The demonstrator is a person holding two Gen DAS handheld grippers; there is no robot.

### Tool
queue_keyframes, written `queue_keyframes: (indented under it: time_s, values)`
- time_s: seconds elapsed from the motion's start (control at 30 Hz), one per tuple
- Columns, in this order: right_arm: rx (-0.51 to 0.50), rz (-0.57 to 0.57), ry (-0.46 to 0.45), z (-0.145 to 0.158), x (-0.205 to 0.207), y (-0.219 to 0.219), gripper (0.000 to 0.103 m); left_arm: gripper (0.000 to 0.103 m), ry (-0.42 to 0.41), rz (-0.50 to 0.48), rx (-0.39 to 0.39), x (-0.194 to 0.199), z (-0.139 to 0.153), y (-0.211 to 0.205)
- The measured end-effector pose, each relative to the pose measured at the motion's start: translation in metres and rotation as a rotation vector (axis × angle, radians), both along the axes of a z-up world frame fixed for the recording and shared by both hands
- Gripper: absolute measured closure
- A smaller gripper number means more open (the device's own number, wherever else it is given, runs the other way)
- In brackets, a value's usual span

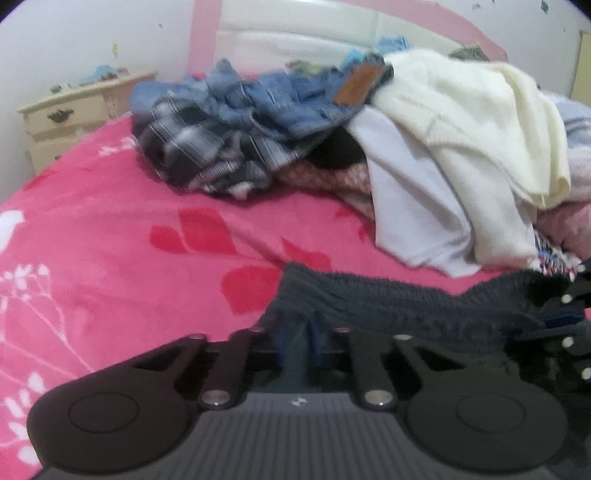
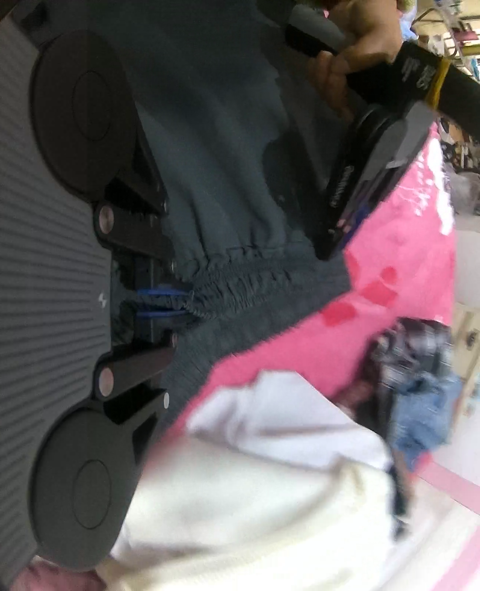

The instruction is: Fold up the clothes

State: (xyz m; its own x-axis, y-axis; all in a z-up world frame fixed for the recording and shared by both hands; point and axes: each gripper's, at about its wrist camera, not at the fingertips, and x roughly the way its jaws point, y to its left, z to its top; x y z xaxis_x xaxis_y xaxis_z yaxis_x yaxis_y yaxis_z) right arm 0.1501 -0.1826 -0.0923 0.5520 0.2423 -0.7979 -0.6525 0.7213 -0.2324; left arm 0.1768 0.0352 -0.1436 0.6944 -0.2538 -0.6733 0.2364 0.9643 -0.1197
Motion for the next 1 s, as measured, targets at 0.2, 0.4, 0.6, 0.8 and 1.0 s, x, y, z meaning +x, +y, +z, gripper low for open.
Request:
queue_keyframes:
  time_s: [0.2, 0.4, 0.6, 0.8, 1.0]
  values:
    - [-0.109, -0.034, -0.138, 0.016, -0.009, 0.002, 0.098, 0.1, -0.043, 0.053, -0.025, 0.0, 0.015, 0.012]
    - [-0.17, -0.048, -0.165, 0.002, 0.01, 0.003, 0.098, 0.064, 0.06, 0.034, -0.076, 0.014, 0.007, 0.019]
    - [-0.182, -0.072, -0.117, -0.021, 0.025, 0.005, 0.098, 0.055, 0.084, -0.025, -0.035, 0.026, -0.006, 0.002]
    - [-0.139, -0.092, -0.143, -0.015, 0.027, 0.009, 0.098, 0.096, 0.016, -0.02, -0.038, 0.018, 0.0, 0.002]
    - [-0.113, -0.092, -0.145, -0.018, 0.032, 0.014, 0.098, 0.096, 0.006, 0.015, -0.058, 0.021, 0.0, 0.013]
